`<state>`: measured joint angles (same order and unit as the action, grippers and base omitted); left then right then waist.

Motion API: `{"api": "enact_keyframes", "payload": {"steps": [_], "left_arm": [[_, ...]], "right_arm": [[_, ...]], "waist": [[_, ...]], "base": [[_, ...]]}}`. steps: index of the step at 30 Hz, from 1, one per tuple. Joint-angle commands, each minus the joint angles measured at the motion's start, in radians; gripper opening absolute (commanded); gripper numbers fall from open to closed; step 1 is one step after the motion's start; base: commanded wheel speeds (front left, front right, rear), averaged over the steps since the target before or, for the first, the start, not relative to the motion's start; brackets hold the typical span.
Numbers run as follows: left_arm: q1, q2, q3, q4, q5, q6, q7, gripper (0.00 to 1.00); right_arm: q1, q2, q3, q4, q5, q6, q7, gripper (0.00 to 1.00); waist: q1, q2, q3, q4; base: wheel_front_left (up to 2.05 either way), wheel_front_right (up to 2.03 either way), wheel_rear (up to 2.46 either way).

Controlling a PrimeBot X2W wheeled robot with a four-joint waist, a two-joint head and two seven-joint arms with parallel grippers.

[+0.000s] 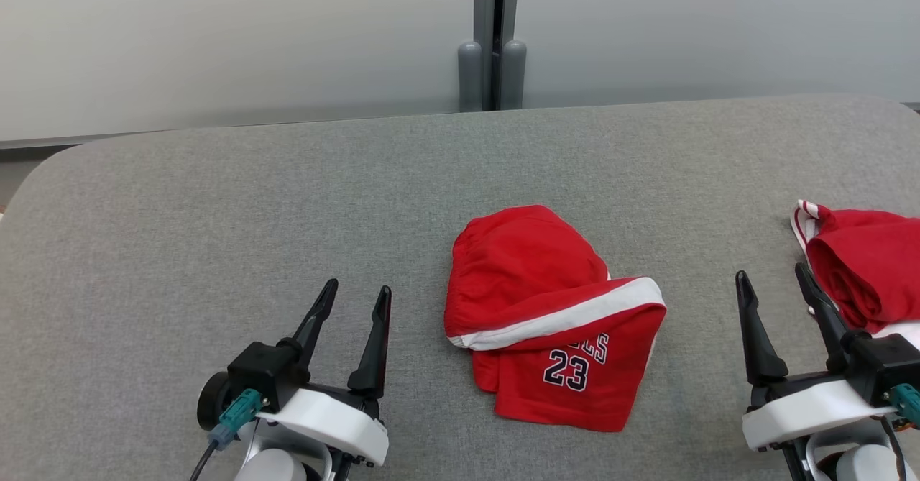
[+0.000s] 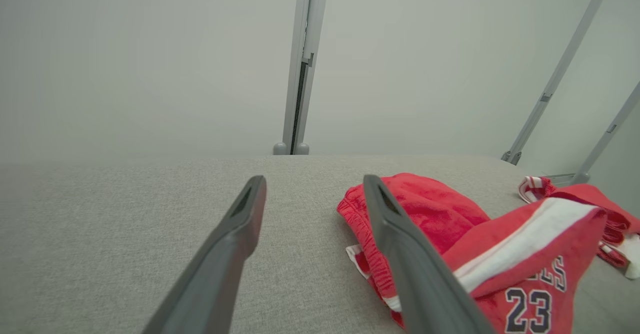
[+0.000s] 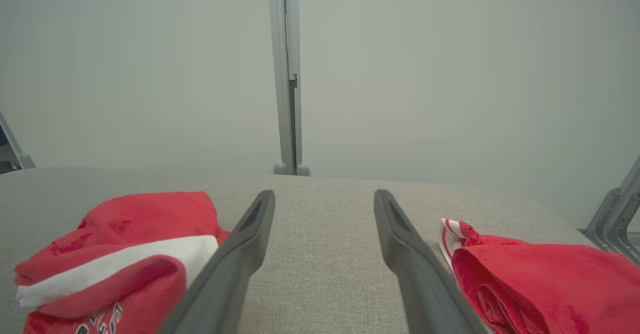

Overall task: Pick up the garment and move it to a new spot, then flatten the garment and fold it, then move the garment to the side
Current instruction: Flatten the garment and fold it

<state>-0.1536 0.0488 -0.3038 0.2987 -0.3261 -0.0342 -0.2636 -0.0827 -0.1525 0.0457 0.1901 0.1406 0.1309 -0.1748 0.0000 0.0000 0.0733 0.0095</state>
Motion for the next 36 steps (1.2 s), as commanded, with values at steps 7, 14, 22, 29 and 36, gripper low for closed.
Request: {"api": "enact_keyframes", "payload": {"steps": [7,14,22,29,36], "left_arm": [[-0.084,0.004,-0.128,0.165,-0.115,-0.080,0.050,1.00],[-0.162,0.003,-0.231,0.270,-0.299,-0.098,0.146,1.00],[-0.203,0.050,-0.315,0.288,-0.435,-0.096,0.120,0.04],[-0.245,0.095,-0.309,0.290,-0.478,-0.096,0.044,0.00],[-0.276,0.145,-0.269,0.268,-0.497,-0.096,0.021,0.00]], "right_arm": [[-0.022,0.023,-0.028,-0.013,-0.043,0.000,-0.008,1.00],[-0.032,0.035,-0.030,-0.001,-0.062,0.000,-0.016,1.00],[-0.032,0.044,-0.038,0.019,-0.070,0.000,-0.026,1.00],[-0.017,0.050,0.009,0.053,-0.080,0.000,-0.025,1.00],[-0.008,0.064,0.113,0.086,-0.064,0.000,-0.029,1.00]], "waist": [[0.0000,0.0000,0.034,-0.045],[0.0000,0.0000,0.064,-0.085],[0.0000,0.0000,0.068,-0.107],[0.0000,0.0000,0.051,-0.092],[0.0000,0.0000,0.032,-0.064]], "base": [[0.00,0.00,0.00],[0.00,0.00,0.00],[0.00,0.00,0.00],[0.00,0.00,0.00],[0.00,0.00,0.00]]}}
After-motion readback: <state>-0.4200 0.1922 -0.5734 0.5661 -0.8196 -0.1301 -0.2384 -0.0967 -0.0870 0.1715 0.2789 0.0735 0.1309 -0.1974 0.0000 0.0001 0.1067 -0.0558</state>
